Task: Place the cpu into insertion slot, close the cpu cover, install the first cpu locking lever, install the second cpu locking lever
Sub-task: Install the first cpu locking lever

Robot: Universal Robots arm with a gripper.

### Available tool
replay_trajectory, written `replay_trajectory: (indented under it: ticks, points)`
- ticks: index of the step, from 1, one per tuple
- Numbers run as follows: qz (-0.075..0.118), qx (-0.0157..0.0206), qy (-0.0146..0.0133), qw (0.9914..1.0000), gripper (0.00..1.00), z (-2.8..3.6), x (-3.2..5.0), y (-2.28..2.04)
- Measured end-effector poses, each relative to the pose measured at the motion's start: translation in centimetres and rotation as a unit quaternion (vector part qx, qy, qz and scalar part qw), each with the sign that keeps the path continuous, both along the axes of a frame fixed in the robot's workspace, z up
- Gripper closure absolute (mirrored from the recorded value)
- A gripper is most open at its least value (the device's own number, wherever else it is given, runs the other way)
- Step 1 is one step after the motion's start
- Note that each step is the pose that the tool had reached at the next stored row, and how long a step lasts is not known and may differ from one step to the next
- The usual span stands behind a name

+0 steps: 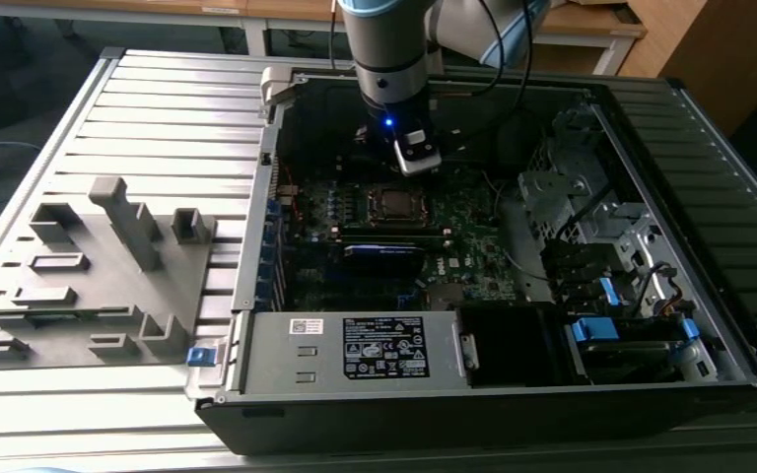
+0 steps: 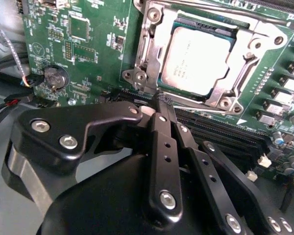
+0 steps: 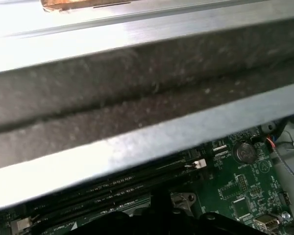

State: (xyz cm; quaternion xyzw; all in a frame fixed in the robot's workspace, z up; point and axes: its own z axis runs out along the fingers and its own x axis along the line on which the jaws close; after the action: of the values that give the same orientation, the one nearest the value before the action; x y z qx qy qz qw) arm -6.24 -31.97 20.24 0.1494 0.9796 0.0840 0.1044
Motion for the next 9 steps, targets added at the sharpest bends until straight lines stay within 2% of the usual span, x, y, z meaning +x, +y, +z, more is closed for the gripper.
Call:
replay_trajectory:
  ticks: [5,9]
  points:
    - [0.000,0.0000,0.0000,1.00000,0.89,0.16,0.00,0.06]
    - [0.000,0.0001,0.0000,1.00000,0.89,0.15,-0.04,0.36]
